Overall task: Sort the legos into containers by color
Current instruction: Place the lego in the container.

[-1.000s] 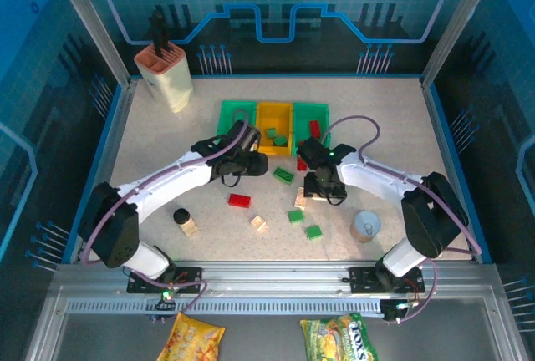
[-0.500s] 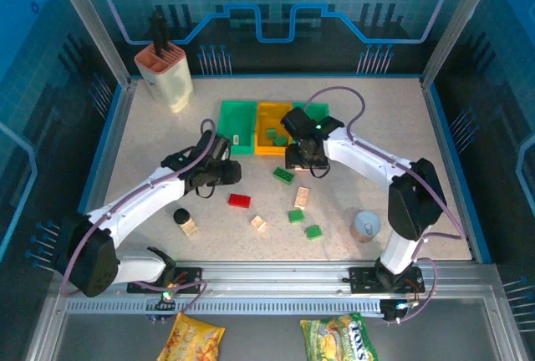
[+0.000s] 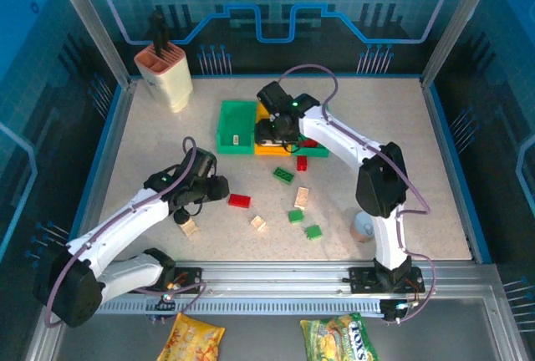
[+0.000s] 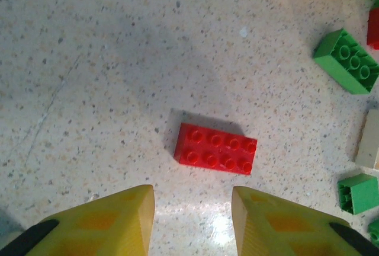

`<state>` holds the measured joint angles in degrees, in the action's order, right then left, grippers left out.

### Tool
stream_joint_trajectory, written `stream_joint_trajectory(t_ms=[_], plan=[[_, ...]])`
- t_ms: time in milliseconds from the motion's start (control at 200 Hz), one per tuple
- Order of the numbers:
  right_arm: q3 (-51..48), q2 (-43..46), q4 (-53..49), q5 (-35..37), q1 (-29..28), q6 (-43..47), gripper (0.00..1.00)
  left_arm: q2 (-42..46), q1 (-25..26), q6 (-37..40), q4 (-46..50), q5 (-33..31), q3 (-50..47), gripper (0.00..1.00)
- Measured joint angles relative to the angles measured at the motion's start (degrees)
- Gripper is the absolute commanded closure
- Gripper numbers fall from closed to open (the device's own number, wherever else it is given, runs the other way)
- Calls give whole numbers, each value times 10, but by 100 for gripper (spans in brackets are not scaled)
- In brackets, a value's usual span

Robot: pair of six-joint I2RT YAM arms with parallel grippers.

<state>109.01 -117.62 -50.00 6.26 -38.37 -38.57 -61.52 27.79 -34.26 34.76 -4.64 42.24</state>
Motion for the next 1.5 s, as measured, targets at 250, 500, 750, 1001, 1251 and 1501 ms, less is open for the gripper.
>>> stream_joint_trajectory(t_ms=[250,500,750,1001,1251,1501], plan=[[124,-87,36,-64,-3,-22,33,19,0,-19,10,16,-13,60],[255,-191,48,-89,-2,-60,33,31,0,-19,14,20,-13,60],[312,-256,51,-98,6,-95,31,38,0,-19,25,21,-13,59],[315,-262,51,-100,10,-108,25,39,0,-19,25,21,-13,59],[315,-262,51,-99,10,-110,25,37,0,-19,25,21,-13,59],[307,-251,50,-98,10,-110,25,29,0,-19,25,21,-13,57]])
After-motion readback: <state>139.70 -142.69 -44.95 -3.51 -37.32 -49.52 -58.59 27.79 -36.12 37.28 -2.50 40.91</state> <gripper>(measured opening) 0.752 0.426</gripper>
